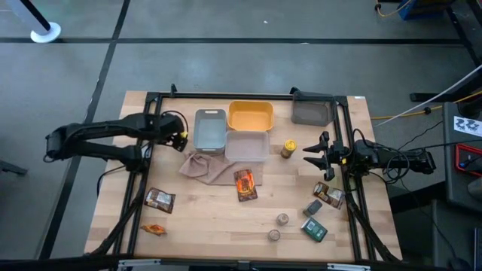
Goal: Sort spices by type
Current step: Put the top left brown seasoning bottle into the yellow bin
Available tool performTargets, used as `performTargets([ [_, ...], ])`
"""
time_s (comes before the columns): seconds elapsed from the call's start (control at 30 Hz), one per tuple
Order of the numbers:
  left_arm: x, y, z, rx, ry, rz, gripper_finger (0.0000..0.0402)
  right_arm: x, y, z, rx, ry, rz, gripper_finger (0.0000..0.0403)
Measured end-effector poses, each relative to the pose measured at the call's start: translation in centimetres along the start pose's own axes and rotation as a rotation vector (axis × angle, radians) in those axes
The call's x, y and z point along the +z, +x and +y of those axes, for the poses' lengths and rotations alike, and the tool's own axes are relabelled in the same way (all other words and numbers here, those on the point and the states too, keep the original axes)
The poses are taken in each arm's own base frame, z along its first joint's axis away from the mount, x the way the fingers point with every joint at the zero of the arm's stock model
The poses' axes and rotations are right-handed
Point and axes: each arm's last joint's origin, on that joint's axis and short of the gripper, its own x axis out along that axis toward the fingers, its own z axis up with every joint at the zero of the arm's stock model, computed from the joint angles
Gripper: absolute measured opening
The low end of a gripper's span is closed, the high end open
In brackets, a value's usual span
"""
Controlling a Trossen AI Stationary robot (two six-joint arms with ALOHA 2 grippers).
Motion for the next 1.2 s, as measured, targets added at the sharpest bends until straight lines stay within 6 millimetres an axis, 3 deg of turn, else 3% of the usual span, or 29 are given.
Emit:
performTargets([
  [0.5, 1.5, 2.9, -0.9, 0.030, -0.021, 0.085, 0.0264, -0.6, 0.0, -0.1, -0.007, -0.003, 0.071, 0.0160],
  [0.87, 0.8, 6.0, -0.7, 0.077, -0.065, 0.206, 0.0264, -0.7, 0.0, -0.1, -0.007, -0.003, 0.073, 0.0160],
  [1.2, 1.6, 6.4, -1.3, 0.018, -0.038, 0.134, 0.0264, -0.7, 0.0, -0.1, -0.007, -0.003, 0.073, 0.0160],
])
